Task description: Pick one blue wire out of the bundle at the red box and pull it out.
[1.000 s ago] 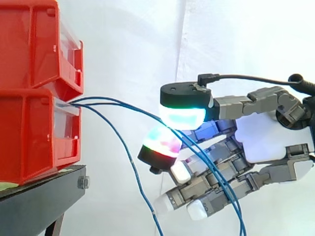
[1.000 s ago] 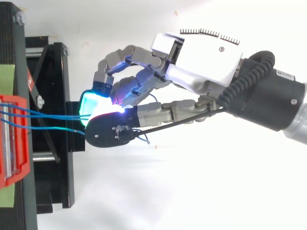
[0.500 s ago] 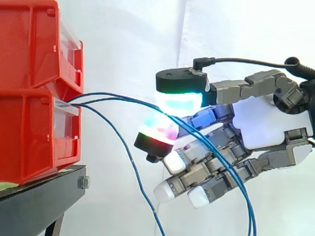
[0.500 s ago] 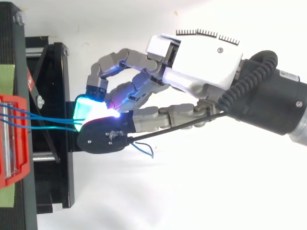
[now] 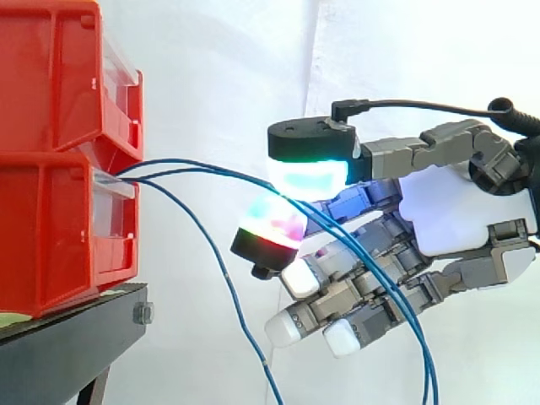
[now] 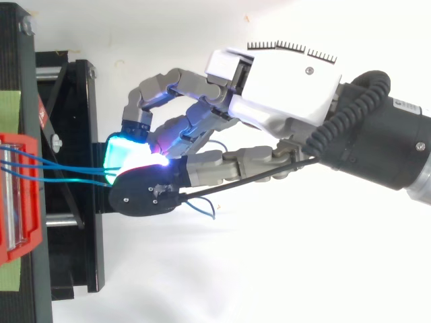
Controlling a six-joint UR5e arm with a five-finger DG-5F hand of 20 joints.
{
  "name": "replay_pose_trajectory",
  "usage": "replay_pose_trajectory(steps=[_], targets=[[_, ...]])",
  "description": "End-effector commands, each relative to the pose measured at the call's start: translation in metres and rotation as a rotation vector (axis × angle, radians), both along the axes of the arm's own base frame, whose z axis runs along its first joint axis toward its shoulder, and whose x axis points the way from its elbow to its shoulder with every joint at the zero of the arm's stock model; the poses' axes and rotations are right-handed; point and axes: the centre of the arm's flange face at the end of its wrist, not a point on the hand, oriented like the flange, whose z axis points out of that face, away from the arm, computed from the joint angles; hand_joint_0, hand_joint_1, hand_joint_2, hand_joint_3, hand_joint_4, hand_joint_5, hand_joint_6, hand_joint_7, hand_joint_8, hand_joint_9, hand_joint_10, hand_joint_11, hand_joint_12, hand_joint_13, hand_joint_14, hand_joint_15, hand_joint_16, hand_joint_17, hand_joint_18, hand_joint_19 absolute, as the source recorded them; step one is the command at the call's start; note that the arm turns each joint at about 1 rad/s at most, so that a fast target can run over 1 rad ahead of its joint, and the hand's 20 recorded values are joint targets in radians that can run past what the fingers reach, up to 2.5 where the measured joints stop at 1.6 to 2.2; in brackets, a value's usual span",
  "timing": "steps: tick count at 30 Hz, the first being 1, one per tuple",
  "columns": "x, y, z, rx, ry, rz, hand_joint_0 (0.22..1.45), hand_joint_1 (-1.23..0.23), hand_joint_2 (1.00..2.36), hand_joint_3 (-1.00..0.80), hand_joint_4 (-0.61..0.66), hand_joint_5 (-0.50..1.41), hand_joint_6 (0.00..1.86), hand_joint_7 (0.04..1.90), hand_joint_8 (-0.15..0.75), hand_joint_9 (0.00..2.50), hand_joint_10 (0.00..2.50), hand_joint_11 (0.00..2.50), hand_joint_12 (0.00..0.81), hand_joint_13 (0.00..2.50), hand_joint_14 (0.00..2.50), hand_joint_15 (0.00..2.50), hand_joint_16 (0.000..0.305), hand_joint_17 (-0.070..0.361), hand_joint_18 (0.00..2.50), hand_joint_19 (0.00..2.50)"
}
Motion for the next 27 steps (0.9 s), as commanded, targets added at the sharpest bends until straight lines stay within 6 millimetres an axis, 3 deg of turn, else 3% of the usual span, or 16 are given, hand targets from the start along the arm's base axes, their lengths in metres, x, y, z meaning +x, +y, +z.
replay_pose_trajectory(steps=[1,4,7,8,11,20,23,27], targets=[[-0.0001,0.0000,-0.0003,0.000,0.001,0.000,0.60,-0.76,1.02,-0.07,0.08,-0.17,0.88,1.03,0.340,0.91,0.01,0.52,0.427,0.73,0.01,0.29,0.055,0.125,0.75,0.44],[-0.0001,0.0000,-0.0003,0.000,0.001,0.000,0.64,-0.82,1.02,-0.06,0.04,-0.19,0.90,0.99,0.329,0.88,0.01,0.58,0.415,0.71,0.01,0.30,0.052,0.117,0.73,0.44],[0.0002,0.0000,0.0004,0.001,-0.001,0.000,0.63,-0.83,1.02,-0.21,0.16,-0.19,0.88,0.92,0.318,0.87,0.02,0.57,0.404,0.71,0.01,0.31,0.050,0.112,0.71,0.45],[0.0002,0.0000,0.0004,0.001,-0.001,0.000,0.61,-0.81,1.01,-0.34,0.18,-0.17,0.86,1.04,0.320,0.88,0.01,0.50,0.401,0.71,0.01,0.29,0.049,0.111,0.71,0.46],[0.0002,0.0000,0.0004,0.001,-0.001,0.000,0.59,-0.74,1.00,-0.43,0.17,-0.14,0.83,1.12,0.301,0.91,0.01,0.39,0.391,0.72,0.01,0.27,0.049,0.110,0.71,0.47],[0.0002,0.0000,0.0004,0.002,-0.001,0.000,0.66,-0.87,1.02,-0.15,0.03,-0.15,0.90,1.30,0.319,0.89,0.01,0.47,0.401,0.73,0.01,0.30,0.047,0.107,0.74,0.44],[0.0006,0.0001,0.0017,0.002,-0.003,0.000,0.62,-0.82,1.02,-0.20,0.08,-0.15,0.91,1.19,0.318,0.91,0.01,0.44,0.398,0.74,0.01,0.29,0.048,0.108,0.74,0.46],[0.0009,0.0002,0.0039,0.002,-0.001,0.000,0.59,-0.77,1.01,-0.28,0.15,-0.14,0.88,1.18,0.306,0.92,0.01,0.35,0.396,0.73,0.01,0.28,0.049,0.109,0.72,0.48]])
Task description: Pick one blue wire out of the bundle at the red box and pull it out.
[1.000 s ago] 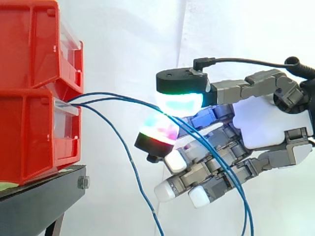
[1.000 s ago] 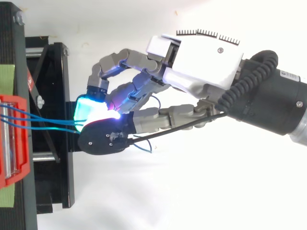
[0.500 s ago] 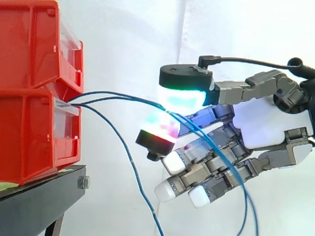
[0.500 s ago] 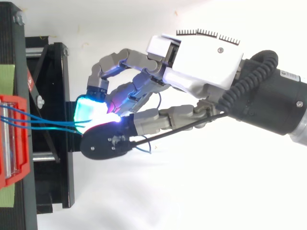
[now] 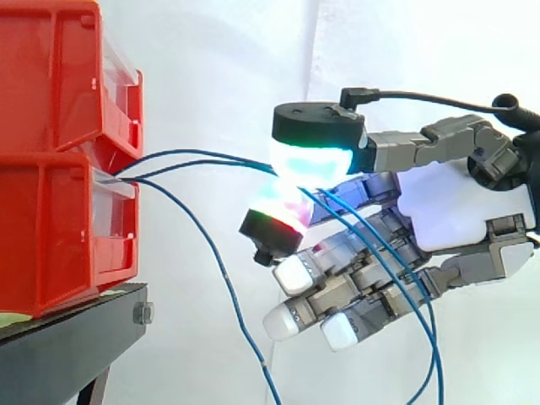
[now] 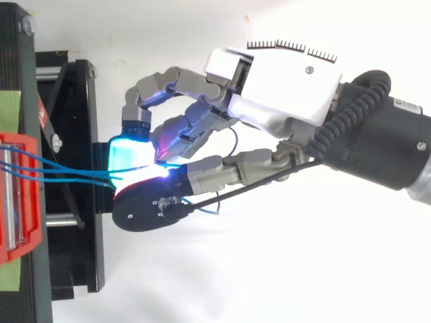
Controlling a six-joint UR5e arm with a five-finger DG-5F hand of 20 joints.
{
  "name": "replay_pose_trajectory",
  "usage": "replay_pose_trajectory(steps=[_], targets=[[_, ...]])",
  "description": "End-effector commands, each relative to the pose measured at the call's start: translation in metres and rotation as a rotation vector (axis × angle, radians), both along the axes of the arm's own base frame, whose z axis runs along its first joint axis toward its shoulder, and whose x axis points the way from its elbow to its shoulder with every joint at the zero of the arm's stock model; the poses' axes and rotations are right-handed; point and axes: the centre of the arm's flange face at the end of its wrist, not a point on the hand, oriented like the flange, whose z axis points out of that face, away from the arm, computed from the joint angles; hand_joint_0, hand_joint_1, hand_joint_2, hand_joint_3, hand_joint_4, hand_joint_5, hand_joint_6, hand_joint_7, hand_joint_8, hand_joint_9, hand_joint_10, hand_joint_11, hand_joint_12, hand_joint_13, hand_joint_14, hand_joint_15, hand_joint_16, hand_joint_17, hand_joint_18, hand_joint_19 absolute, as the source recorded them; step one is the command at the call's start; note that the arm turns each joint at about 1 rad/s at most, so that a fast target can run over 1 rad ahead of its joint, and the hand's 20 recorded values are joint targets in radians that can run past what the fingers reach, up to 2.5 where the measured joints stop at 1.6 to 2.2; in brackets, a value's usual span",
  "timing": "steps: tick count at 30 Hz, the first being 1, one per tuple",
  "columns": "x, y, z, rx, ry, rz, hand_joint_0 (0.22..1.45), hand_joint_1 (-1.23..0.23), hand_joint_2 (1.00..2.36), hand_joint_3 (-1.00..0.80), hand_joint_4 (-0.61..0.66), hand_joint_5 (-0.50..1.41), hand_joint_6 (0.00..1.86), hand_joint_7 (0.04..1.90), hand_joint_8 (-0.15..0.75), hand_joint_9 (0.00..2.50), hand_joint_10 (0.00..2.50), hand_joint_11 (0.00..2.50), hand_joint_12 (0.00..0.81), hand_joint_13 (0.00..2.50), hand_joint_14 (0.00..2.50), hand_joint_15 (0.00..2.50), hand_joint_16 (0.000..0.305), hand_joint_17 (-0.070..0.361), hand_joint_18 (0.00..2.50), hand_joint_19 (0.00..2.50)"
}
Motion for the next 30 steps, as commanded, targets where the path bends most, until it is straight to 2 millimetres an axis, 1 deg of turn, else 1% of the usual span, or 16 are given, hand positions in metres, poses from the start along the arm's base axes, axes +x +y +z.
replay_pose_trajectory(steps=[1,3,6,8,10,11,13,16,18,20,21,23,25,26,27,30], targets=[[-0.0001,0.0000,0.0010,-0.001,0.003,0.000,0.58,-0.76,1.01,-0.30,0.15,-0.14,0.88,1.19,0.302,0.93,0.01,0.34,0.396,0.73,0.01,0.28,0.049,0.110,0.72,0.48],[-0.0001,0.0000,0.0010,-0.001,0.003,0.000,0.57,-0.73,1.01,-0.30,0.16,-0.13,0.86,1.23,0.298,0.94,0.01,0.33,0.395,0.73,0.01,0.28,0.049,0.110,0.72,0.49],[-0.0003,0.0000,0.0009,-0.001,0.005,0.000,0.57,-0.70,1.01,-0.30,0.15,-0.13,0.86,1.21,0.307,0.95,0.01,0.35,0.398,0.73,0.01,0.29,0.049,0.111,0.72,0.49],[0.0000,0.0000,0.0016,-0.001,0.003,0.000,0.60,-0.76,1.01,-0.32,0.12,-0.14,0.88,1.13,0.316,0.93,0.01,0.43,0.403,0.72,0.01,0.31,0.049,0.109,0.71,0.48],[-0.0003,0.0000,0.0009,-0.001,0.005,0.000,0.62,-0.81,1.01,-0.32,0.11,-0.15,0.89,1.11,0.316,0.92,0.01,0.46,0.404,0.72,0.01,0.31,0.049,0.109,0.71,0.47],[-0.0003,0.0000,0.0009,-0.001,0.005,0.000,0.65,-0.85,1.01,-0.36,0.10,-0.16,0.90,1.06,0.319,0.90,0.01,0.52,0.406,0.72,0.01,0.31,0.048,0.109,0.71,0.46],[-0.0003,0.0000,0.0009,-0.001,0.005,0.000,0.68,-0.91,1.01,-0.41,0.12,-0.18,0.92,1.03,0.318,0.90,0.01,0.55,0.407,0.72,0.01,0.31,0.048,0.109,0.72,0.45],[-0.0003,0.0000,0.0009,-0.001,0.005,0.000,0.71,-0.92,1.00,-0.50,0.16,-0.18,0.93,0.99,0.324,0.89,0.01,0.57,0.405,0.72,0.01,0.31,0.048,0.109,0.73,0.44],[-0.0003,0.0000,0.0009,-0.001,0.005,0.000,0.68,-0.91,1.00,-0.50,0.17,-0.19,0.93,0.97,0.322,0.89,0.02,0.58,0.405,0.73,0.01,0.32,0.048,0.108,0.74,0.44],[-0.0003,-0.0002,0.0009,-0.001,0.005,-0.001,0.59,-0.83,1.00,-0.50,0.18,-0.18,0.92,0.96,0.329,0.90,0.01,0.58,0.407,0.73,0.01,0.33,0.049,0.110,0.74,0.46],[-0.0003,-0.0002,0.0009,-0.001,0.005,-0.001,0.58,-0.81,1.00,-0.50,0.18,-0.18,0.92,0.97,0.332,0.90,0.01,0.58,0.409,0.73,0.01,0.32,0.049,0.110,0.74,0.46],[-0.0003,-0.0002,0.0009,-0.001,0.005,-0.001,0.52,-0.68,1.00,-0.50,0.19,-0.17,0.91,1.00,0.347,0.92,0.01,0.57,0.423,0.74,0.01,0.32,0.052,0.117,0.76,0.46],[-0.0003,-0.0002,0.0009,-0.001,0.005,-0.001,0.50,-0.58,1.00,-0.50,0.20,-0.16,0.90,1.00,0.362,0.94,0.01,0.56,0.432,0.75,0.01,0.33,0.054,0.121,0.76,0.48],[-0.0003,-0.0002,0.0009,-0.001,0.005,-0.001,0.50,-0.58,1.00,-0.50,0.19,-0.16,0.90,1.00,0.363,0.94,0.01,0.56,0.433,0.75,0.01,0.33,0.054,0.121,0.76,0.47],[-0.0004,-0.0001,0.0008,-0.001,0.006,0.000,0.50,-0.54,1.00,-0.50,0.20,-0.16,0.90,1.00,0.364,0.94,0.01,0.55,0.435,0.75,0.01,0.33,0.054,0.122,0.76,0.48],[-0.0003,-0.0002,0.0009,-0.001,0.005,-0.001,0.55,-0.54,1.00,-0.50,0.19,-0.16,0.90,1.04,0.360,0.95,0.01,0.57,0.425,0.74,0.01,0.34,0.052,0.116,0.74,0.49]])
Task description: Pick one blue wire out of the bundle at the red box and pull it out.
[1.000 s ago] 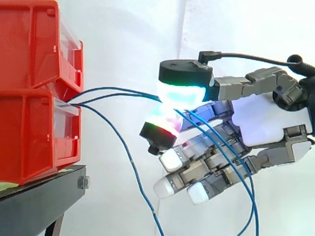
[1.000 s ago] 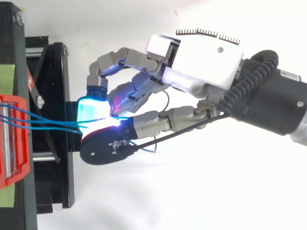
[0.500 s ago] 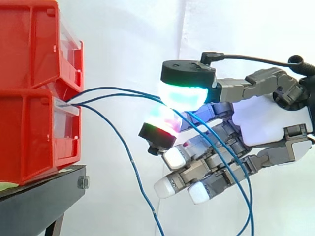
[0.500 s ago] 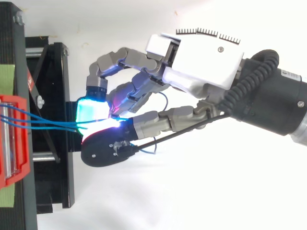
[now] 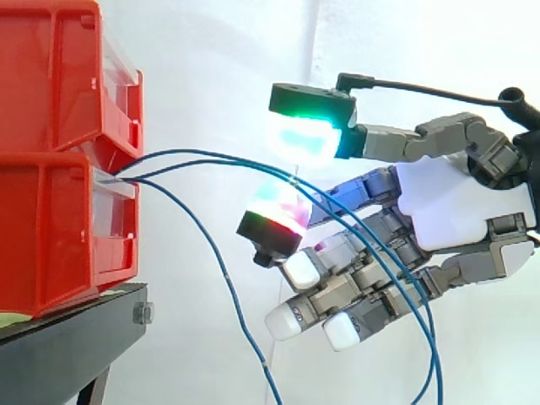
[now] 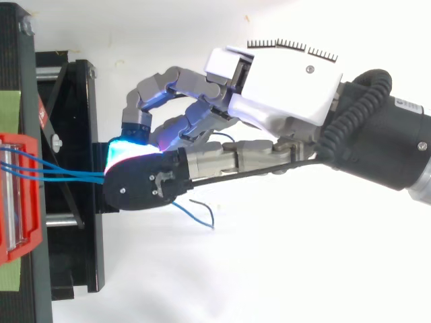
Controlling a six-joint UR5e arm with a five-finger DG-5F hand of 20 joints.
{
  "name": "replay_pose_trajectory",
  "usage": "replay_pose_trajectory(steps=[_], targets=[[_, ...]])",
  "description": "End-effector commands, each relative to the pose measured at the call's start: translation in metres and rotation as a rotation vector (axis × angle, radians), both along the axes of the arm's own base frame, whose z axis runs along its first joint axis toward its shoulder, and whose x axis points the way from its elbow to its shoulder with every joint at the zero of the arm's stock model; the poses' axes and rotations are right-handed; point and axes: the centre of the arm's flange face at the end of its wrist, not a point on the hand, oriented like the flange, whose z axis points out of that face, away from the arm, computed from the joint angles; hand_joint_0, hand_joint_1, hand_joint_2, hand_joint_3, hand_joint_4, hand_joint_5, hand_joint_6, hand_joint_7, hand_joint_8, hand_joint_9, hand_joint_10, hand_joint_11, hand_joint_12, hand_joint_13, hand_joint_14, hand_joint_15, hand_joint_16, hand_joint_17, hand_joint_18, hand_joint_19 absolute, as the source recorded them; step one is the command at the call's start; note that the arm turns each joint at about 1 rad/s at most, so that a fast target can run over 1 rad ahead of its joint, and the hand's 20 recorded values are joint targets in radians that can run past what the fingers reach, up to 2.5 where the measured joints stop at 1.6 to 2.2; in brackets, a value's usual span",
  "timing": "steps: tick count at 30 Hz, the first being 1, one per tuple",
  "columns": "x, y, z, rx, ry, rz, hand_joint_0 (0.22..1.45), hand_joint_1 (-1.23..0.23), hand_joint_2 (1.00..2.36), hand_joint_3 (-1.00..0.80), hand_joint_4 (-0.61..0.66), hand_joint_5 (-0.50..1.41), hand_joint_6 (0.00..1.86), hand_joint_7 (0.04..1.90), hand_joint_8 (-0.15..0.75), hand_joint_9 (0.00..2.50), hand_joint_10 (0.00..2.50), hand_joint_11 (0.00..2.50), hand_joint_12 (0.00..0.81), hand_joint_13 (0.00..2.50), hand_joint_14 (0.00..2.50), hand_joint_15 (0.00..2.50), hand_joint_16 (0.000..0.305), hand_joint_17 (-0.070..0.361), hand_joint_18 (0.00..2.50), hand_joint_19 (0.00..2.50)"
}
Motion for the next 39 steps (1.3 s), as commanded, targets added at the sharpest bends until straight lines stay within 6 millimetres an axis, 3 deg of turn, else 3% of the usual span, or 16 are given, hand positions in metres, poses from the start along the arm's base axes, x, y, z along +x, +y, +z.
replay_pose_trajectory(steps=[1,7,20,32,39], targets=[[0.0000,0.0001,-0.0001,0.000,0.000,0.001,0.55,-0.54,1.00,-0.47,0.19,-0.16,0.90,1.05,0.362,0.95,0.01,0.57,0.422,0.74,0.01,0.34,0.051,0.115,0.74,0.50],[0.0003,0.0001,0.0006,0.000,-0.002,0.001,0.57,-0.65,1.01,-0.33,0.18,-0.16,0.90,1.08,0.360,0.96,0.01,0.58,0.420,0.75,0.01,0.36,0.051,0.114,0.73,0.50],[0.0000,-0.0001,0.0000,0.000,0.000,-0.001,0.58,-0.71,1.02,-0.20,0.16,-0.15,0.92,1.08,0.361,0.98,0.01,0.60,0.428,0.77,0.01,0.36,0.051,0.115,0.76,0.50],[0.0007,-0.0002,0.0021,-0.001,-0.004,-0.004,0.59,-0.78,1.01,-0.02,-0.01,-0.12,0.91,1.13,0.355,1.09,0.01,0.57,0.456,0.84,0.01,0.35,0.058,0.130,0.85,0.46],[0.0007,0.0031,0.0020,-0.003,-0.002,0.000,0.59,-0.80,1.01,0.03,-0.04,-0.10,0.90,1.15,0.349,1.08,0.01,0.55,0.466,0.86,0.01,0.36,0.060,0.136,0.88,0.45]])
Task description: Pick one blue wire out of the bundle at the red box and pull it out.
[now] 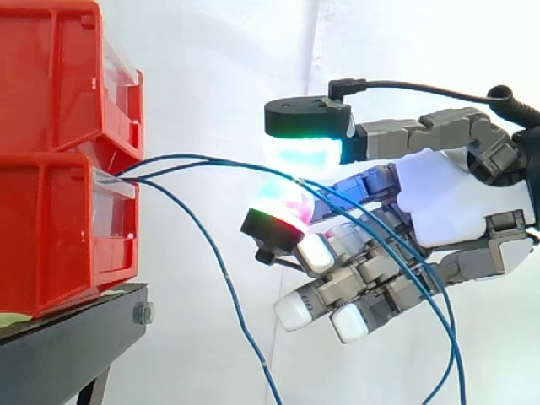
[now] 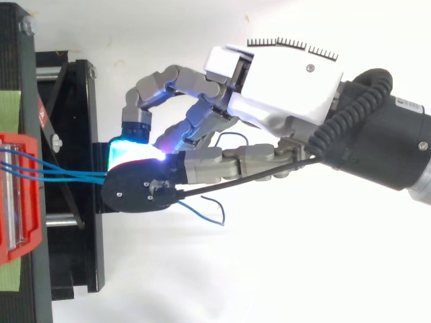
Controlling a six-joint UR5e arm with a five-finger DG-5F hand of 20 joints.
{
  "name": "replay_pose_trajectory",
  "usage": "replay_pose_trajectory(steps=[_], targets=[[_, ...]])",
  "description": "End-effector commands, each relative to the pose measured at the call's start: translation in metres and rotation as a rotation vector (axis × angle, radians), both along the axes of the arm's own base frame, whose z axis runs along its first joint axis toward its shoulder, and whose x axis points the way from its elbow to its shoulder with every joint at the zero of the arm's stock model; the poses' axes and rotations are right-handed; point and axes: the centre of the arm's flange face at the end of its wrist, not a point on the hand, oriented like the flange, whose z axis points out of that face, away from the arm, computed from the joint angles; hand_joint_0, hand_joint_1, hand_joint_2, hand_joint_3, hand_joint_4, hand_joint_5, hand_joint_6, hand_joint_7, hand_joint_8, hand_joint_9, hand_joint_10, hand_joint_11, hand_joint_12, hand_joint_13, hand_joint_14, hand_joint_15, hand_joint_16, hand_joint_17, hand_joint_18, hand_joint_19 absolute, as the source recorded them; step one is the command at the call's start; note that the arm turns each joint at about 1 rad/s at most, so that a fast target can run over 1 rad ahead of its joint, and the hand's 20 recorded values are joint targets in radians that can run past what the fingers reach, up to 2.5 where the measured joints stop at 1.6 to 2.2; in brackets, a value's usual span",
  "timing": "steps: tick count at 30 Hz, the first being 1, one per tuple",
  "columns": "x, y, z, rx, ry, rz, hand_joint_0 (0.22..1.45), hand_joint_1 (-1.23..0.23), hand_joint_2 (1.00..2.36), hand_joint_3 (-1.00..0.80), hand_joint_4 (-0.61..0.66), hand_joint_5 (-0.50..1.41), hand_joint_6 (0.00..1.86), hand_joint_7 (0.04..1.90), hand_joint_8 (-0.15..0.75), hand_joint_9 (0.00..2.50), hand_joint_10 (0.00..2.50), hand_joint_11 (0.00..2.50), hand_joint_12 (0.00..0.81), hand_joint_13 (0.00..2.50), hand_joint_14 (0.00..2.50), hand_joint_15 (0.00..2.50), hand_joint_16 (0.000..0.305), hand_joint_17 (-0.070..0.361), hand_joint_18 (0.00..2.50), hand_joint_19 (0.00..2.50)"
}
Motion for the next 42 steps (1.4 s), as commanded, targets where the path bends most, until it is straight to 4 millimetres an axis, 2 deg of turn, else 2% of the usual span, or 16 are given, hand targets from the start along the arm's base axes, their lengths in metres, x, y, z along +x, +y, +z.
replay_pose_trajectory(steps=[1,5,16,23,42], targets=[[0.0002,0.0025,0.0002,0.000,0.000,0.003,0.59,-0.80,1.01,0.03,-0.04,-0.10,0.90,1.15,0.349,1.05,0.01,0.52,0.467,0.86,0.01,0.36,0.060,0.136,0.88,0.45],[-0.0002,0.0059,-0.0001,-0.001,0.004,0.007,0.59,-0.81,1.01,0.03,-0.03,-0.10,0.90,1.14,0.324,0.86,0.01,0.34,0.466,0.85,0.01,0.35,0.060,0.136,0.88,0.44],[-0.0021,0.0066,0.0009,-0.076,0.052,0.023,0.58,-0.82,1.00,0.02,-0.02,-0.09,0.89,1.15,0.298,0.58,0.00,0.00,0.473,0.78,0.01,0.26,0.061,0.137,0.85,0.39],[-0.0026,0.0052,0.0011,-0.130,0.071,0.018,0.57,-0.82,1.00,0.02,-0.02,-0.09,0.89,1.14,0.278,0.49,0.00,0.00,0.477,0.73,0.01,0.22,0.061,0.138,0.81,0.36],[-0.0072,0.0045,0.0055,-0.207,0.107,-0.025,0.57,-0.83,1.00,0.01,-0.01,-0.09,0.88,1.17,0.290,0.53,0.00,0.00,0.471,0.70,0.01,0.24,0.061,0.138,0.77,0.38]])
